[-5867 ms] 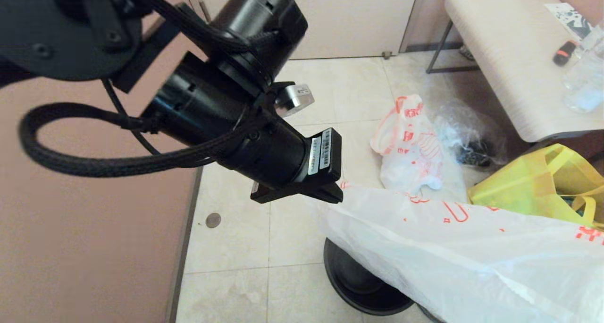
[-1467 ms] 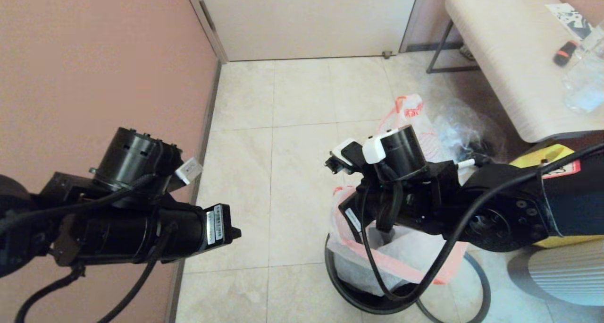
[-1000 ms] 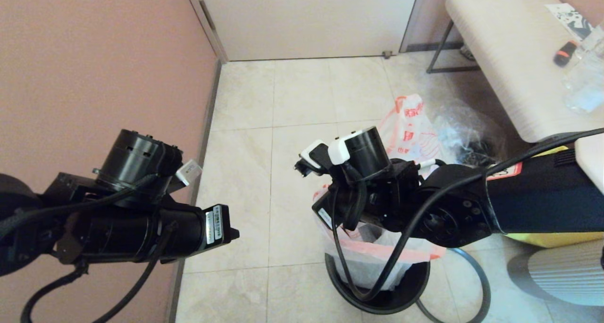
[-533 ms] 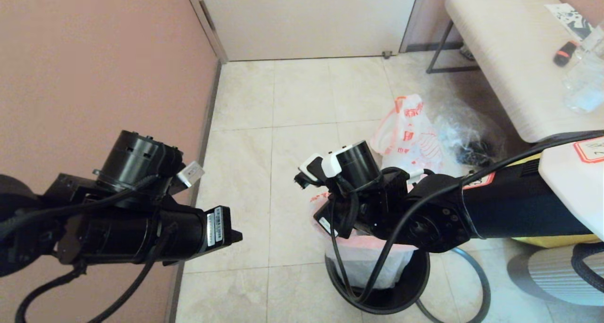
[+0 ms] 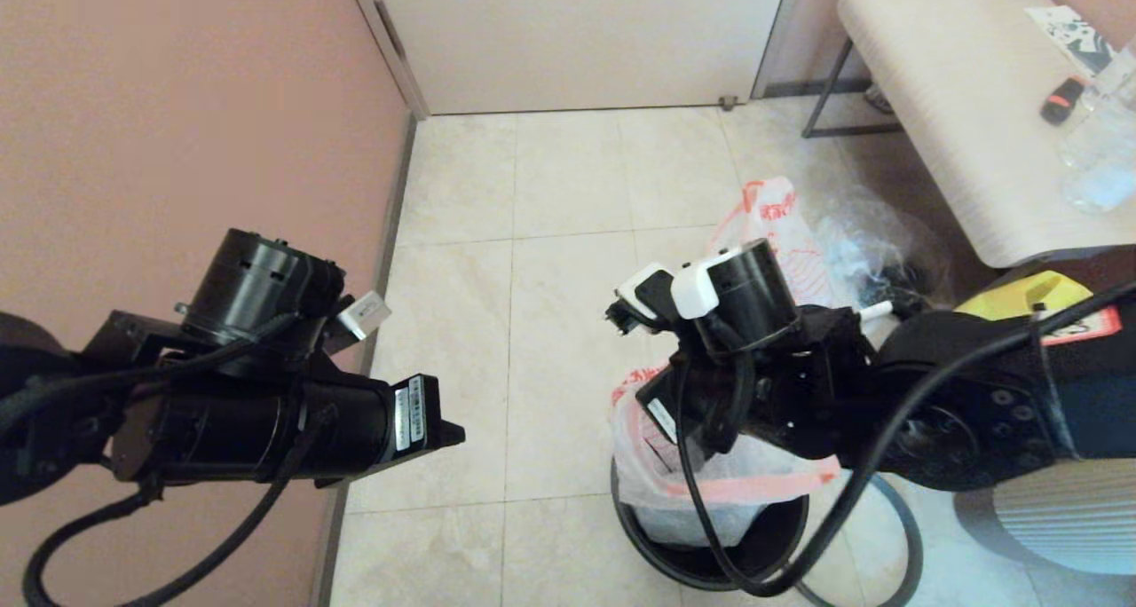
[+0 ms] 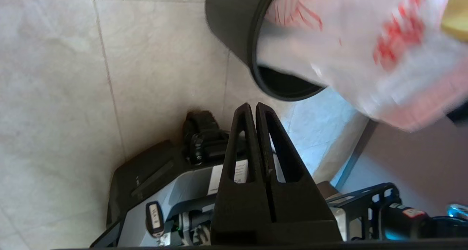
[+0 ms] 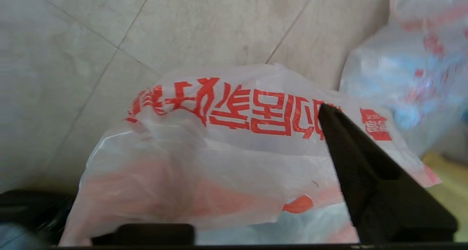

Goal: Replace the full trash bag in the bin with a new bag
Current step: Put the new garbage bag on the trash can

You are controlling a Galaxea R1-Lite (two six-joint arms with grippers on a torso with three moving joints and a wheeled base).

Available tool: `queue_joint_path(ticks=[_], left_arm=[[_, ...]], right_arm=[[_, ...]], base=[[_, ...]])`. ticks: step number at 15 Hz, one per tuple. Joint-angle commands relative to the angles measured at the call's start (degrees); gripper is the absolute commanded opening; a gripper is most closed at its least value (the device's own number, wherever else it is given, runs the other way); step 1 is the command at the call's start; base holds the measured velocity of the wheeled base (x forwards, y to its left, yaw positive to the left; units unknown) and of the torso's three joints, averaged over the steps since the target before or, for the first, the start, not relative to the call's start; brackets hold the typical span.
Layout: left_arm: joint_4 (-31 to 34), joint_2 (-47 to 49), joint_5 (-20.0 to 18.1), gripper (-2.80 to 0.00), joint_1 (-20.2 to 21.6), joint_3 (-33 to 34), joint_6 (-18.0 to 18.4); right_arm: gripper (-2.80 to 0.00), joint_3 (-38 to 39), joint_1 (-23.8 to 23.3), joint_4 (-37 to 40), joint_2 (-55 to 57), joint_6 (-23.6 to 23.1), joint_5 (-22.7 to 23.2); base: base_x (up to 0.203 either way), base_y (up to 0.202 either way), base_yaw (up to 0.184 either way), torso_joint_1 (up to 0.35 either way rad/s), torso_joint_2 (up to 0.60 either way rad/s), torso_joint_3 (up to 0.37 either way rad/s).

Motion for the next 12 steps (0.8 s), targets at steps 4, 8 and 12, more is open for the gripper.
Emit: queue_joint_path(ticks=[4, 8, 12], left_arm=[[3.35, 0.46, -0.07, -2.8, -2.19, -3.31, -0.33], [4.44, 3.8, 0.02, -2.8, -3.56, -6.82, -0.24], [4.41, 7.14, 0.26, -2.8, -2.71, -8.55, -0.07]], right_arm=[[0.0, 4.71, -0.65, 14.92, -10.01, 1.47, 2.07], [0.0, 4.38, -2.61, 19.25, -9.04, 1.47, -0.78], [0.0, -1.6, -3.62, 21.21, -2.29, 0.29, -1.34]], base=[[0.0, 0.0, 0.0, 0.0, 0.0, 0.0], [0.0, 0.0, 0.0, 0.0, 0.0, 0.0], [0.0, 0.0, 0.0, 0.0, 0.0, 0.0]])
